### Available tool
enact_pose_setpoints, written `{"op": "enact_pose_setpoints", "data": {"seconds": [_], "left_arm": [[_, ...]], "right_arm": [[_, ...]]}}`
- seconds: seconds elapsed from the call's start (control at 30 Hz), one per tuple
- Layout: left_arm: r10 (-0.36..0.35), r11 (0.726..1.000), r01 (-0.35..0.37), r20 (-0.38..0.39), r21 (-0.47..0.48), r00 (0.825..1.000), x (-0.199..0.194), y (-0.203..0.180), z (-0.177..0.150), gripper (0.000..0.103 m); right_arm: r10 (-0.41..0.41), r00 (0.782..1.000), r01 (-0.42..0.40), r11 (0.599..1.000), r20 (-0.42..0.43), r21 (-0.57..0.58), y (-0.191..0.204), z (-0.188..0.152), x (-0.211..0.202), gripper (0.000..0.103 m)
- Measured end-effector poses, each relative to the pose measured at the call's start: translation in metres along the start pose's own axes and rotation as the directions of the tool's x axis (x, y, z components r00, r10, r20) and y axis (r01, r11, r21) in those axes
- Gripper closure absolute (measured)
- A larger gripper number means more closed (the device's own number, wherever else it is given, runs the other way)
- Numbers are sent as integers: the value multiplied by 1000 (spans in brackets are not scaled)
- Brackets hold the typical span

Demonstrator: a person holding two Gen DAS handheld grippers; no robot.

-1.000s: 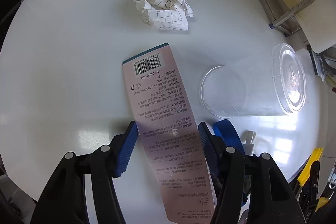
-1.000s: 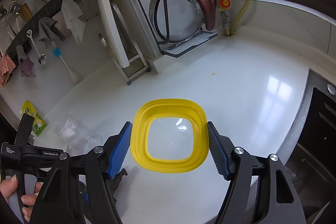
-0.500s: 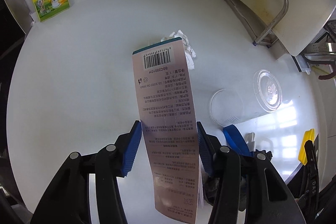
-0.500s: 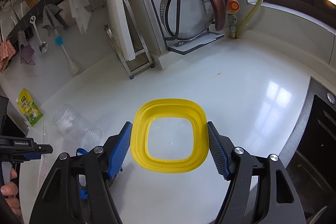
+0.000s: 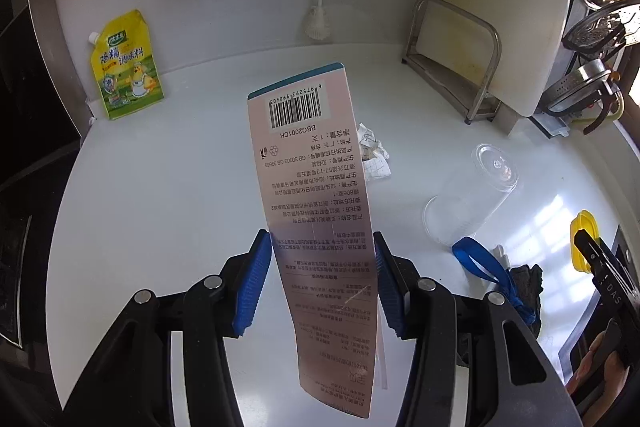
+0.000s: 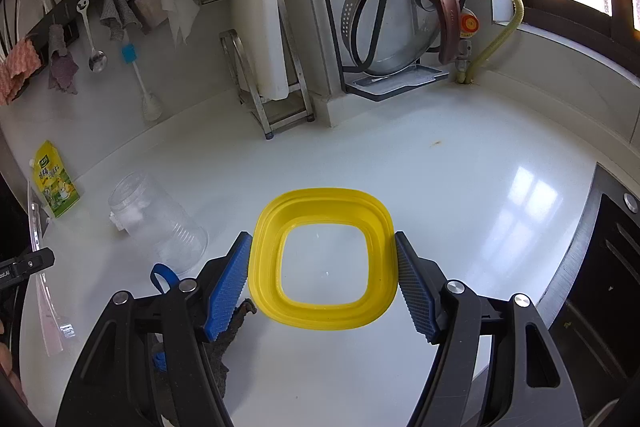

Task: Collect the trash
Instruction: 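Carry the receipt and yellow lid over the grey bin with both grippers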

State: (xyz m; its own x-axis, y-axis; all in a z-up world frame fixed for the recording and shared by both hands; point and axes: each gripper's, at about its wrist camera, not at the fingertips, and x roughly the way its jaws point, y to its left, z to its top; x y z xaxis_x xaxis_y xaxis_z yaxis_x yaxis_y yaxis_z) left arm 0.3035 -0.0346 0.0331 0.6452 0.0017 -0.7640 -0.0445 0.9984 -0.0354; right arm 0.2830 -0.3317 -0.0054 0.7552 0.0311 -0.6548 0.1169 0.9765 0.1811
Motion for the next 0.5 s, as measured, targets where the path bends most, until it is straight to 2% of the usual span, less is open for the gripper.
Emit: {"op": "enact_pose_setpoints", "data": {"seconds": [0.17, 0.5], "left_arm": [[9, 1000, -11, 66, 27, 998, -20, 7, -12, 54], [20, 997, -32, 165, 72, 986, -66, 22, -58, 54]], "right_arm": [[-28, 999, 29, 997, 20, -71, 22, -13, -12, 36], [13, 997, -7, 996, 76, -85, 52, -53, -78, 36]]}}
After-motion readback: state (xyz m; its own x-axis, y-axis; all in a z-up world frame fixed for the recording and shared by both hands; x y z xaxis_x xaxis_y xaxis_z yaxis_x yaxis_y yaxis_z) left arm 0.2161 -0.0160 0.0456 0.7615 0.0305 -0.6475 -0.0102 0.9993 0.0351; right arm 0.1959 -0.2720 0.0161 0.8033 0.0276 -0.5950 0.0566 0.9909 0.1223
